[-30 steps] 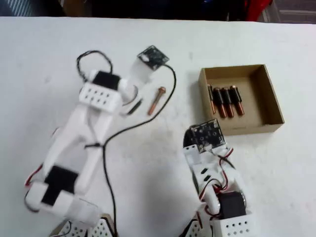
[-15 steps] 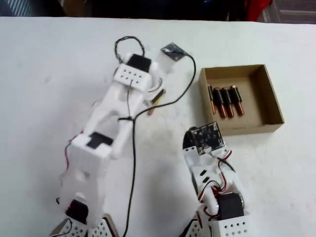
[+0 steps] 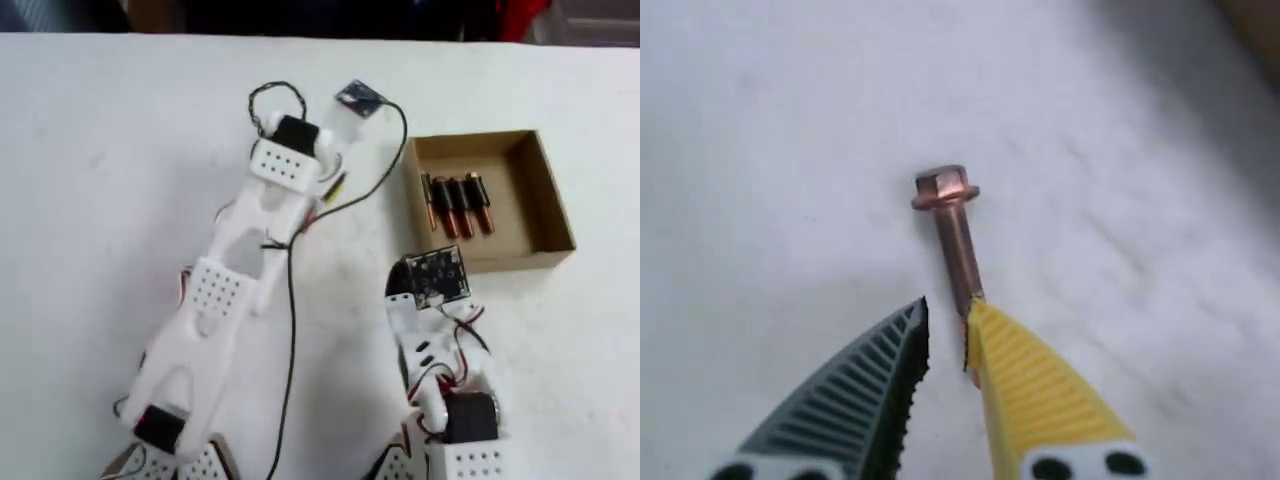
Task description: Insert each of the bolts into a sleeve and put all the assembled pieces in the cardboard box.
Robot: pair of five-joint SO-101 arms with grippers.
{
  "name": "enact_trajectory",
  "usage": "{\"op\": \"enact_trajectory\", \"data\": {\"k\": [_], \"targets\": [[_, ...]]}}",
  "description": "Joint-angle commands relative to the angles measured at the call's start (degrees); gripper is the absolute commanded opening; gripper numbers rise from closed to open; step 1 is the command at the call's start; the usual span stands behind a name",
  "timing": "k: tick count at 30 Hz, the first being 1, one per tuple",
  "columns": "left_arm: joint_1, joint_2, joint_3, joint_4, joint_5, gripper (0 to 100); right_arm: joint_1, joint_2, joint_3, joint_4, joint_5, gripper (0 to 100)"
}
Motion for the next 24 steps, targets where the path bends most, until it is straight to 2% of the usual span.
{"op": "enact_trajectory", "data": {"k": [1,10,20,24], "targets": [[2.33,0.66,-4.84,0.79,0.26,14,0.22,-0.84,-0.88,-1.8,-0.44,1.7],[2.77,3.12,-5.19,-0.44,0.18,17,0.22,-0.84,-0.88,-1.71,-0.44,1.7],[2.86,6.11,-5.27,-6.42,0.09,16,-0.04,-0.92,-0.88,-1.63,-0.44,1.7],[2.95,6.46,-5.19,-7.3,0.09,12,-0.13,-0.92,-0.88,-1.54,-0.44,1.7]]}}
